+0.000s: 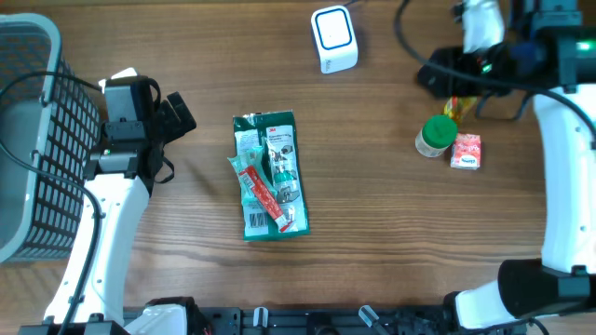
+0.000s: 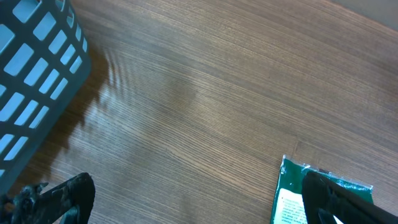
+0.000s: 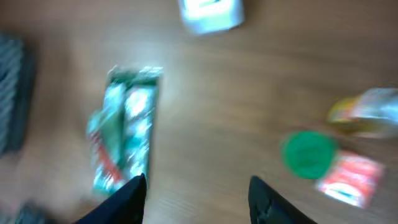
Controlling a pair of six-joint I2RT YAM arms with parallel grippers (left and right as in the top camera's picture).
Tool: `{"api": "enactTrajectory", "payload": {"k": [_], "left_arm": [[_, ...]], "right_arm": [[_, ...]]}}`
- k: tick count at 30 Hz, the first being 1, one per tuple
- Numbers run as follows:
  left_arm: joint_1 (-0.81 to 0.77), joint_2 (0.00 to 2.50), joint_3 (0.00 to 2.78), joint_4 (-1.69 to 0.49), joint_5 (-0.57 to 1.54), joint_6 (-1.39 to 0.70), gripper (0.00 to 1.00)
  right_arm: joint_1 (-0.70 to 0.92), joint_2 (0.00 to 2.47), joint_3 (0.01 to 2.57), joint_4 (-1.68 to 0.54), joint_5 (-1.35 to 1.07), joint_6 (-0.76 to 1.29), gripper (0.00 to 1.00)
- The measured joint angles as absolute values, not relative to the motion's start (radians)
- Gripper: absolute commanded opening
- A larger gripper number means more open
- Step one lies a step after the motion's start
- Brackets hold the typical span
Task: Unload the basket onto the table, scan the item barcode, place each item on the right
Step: 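Move the right gripper down to the red tube on the gloves pack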
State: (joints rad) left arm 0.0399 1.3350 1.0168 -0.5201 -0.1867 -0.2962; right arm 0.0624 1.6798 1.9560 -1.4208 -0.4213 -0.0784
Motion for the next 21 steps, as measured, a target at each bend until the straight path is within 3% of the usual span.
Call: {"api": "enactTrajectory", "payload": {"k": [6,12,17,21], "left_arm": [[0.040,1.335,1.017,-0.521,-0.187,-0.296,1.00],[0.040,1.335,1.017,-0.521,-0.186,-0.296,1.00],[0.040,1.335,1.017,-0.521,-0.186,-0.296,1.00],[0.040,1.335,1.017,-0.521,-0.187,-0.296,1.00]], "right_arm": [[0.281,1.689,1.707,-1.346,-0.540,-0.159,0.52],[0.624,1.703,1.319,-0.923,-0.552,-0.164,0.52],[0.842,1.703,1.127,-0.632,-0.380,-0.167,0.43],[0.918,1.703,1.074,-0.525,-0.233,-0.159,0.48]]}}
